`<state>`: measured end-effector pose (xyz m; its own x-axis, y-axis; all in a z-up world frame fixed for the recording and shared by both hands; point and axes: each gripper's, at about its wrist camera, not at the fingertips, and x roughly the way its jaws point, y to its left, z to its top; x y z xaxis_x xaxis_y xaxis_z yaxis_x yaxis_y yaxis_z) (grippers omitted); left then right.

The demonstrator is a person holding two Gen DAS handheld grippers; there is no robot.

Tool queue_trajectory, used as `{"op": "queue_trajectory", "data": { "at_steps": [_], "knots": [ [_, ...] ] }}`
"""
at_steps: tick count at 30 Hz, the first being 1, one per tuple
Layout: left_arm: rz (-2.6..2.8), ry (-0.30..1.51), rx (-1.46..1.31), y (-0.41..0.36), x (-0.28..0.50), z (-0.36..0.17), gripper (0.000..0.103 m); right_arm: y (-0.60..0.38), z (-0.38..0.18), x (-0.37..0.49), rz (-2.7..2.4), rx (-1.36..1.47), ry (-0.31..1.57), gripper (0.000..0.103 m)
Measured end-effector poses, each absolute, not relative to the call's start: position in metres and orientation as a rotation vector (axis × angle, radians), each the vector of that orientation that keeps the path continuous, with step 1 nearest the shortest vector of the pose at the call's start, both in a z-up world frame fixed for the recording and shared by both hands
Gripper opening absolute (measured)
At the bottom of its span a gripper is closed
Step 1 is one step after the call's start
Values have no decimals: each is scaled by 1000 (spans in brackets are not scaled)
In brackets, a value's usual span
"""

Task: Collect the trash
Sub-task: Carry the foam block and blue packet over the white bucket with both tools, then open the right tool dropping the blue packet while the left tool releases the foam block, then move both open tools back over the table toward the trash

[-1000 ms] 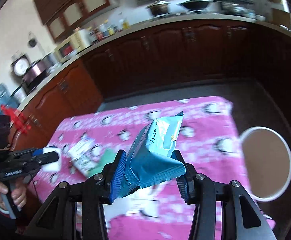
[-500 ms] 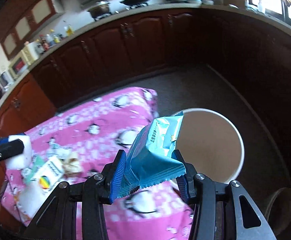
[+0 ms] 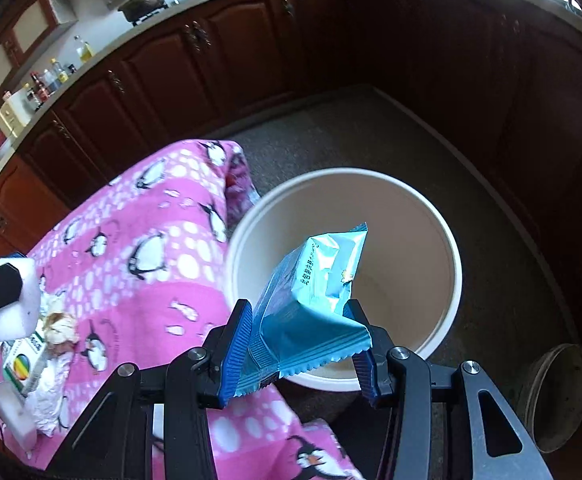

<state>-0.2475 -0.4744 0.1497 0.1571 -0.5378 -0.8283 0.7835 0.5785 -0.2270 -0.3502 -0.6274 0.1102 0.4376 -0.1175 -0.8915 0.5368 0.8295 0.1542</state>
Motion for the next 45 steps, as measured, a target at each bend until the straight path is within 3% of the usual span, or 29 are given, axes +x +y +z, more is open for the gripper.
{"op": "queue_trajectory", "data": {
  "at_steps": [8, 15, 17, 19, 24, 30, 37, 45],
  "knots": [
    [-966, 1078, 317, -508, -244, 125, 39, -647, 80, -355, -467, 501, 1087, 46],
    [-1016, 1126, 277, -534, -241, 103, 47, -662, 58, -358, -504, 545, 1101, 47],
    [-1035, 1140, 245, -540, -238, 99, 49, -666, 57, -358, -512, 555, 1085, 52],
    [-1039, 1144, 226, -545, -236, 96, 54, -670, 57, -359, -523, 565, 1074, 65],
    [-1037, 1206, 164, -547, -223, 82, 59, -670, 58, -364, -530, 569, 1087, 66],
    [-1039, 1215, 128, -534, -222, 84, 79, -665, 60, -364, -530, 586, 1094, 66],
    [-1023, 1203, 98, -518, -223, 97, 80, -659, 73, -363, -533, 558, 1086, 68],
    [-930, 1057, 192, -484, -239, 126, 80, -643, 96, -363, -518, 515, 1059, 68]
  ]
}}
